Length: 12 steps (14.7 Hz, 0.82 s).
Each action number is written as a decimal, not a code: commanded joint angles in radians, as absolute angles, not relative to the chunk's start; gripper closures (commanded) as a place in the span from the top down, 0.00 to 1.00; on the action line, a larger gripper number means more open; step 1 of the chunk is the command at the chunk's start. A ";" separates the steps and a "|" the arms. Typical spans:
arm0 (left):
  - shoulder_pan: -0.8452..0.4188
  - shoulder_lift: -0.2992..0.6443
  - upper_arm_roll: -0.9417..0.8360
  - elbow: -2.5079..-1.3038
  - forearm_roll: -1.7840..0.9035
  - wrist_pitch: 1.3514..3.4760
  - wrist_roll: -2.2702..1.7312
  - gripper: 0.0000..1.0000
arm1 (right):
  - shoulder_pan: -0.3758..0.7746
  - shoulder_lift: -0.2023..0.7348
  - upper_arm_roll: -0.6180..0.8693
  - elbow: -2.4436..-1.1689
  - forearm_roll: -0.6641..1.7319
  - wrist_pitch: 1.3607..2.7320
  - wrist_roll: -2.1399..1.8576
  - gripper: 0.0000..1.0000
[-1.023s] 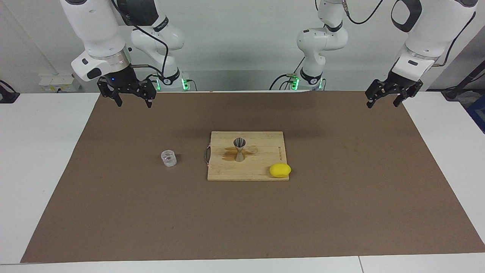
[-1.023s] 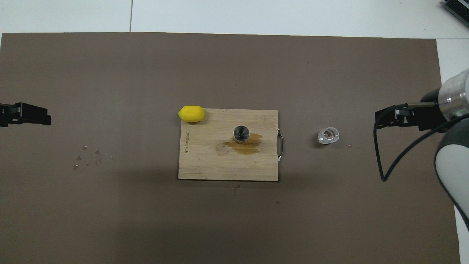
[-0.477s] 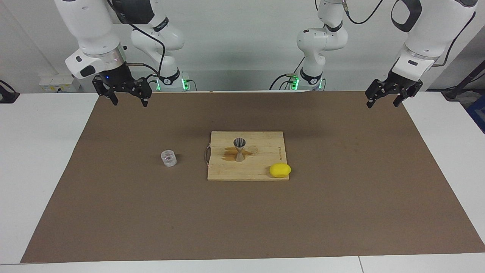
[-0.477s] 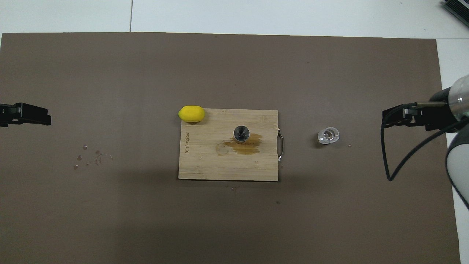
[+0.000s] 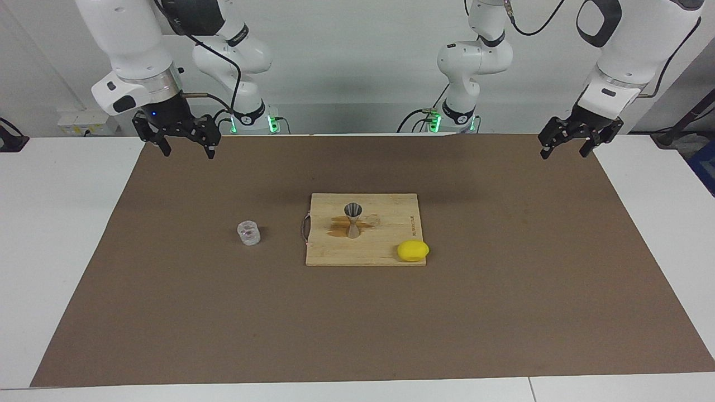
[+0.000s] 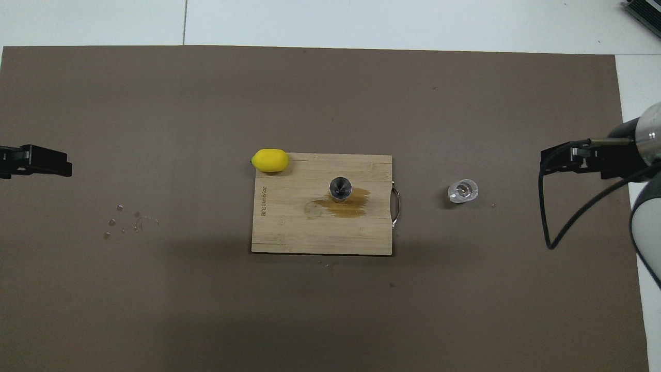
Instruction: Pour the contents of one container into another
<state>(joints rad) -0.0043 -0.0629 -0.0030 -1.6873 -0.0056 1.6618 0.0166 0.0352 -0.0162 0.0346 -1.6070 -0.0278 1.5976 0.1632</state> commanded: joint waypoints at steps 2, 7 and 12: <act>-0.021 -0.086 0.008 -1.712 0.017 1.661 0.002 1.00 | 0.043 -0.006 0.021 -1.563 -0.043 1.565 0.140 1.00; -0.021 -0.086 0.008 -1.712 0.018 1.661 0.002 1.00 | 0.028 -0.020 0.025 -1.572 -0.044 1.525 0.133 1.00; -0.021 -0.086 0.008 -1.712 0.017 1.661 0.002 1.00 | 0.025 -0.029 0.029 -1.585 -0.046 1.508 0.129 1.00</act>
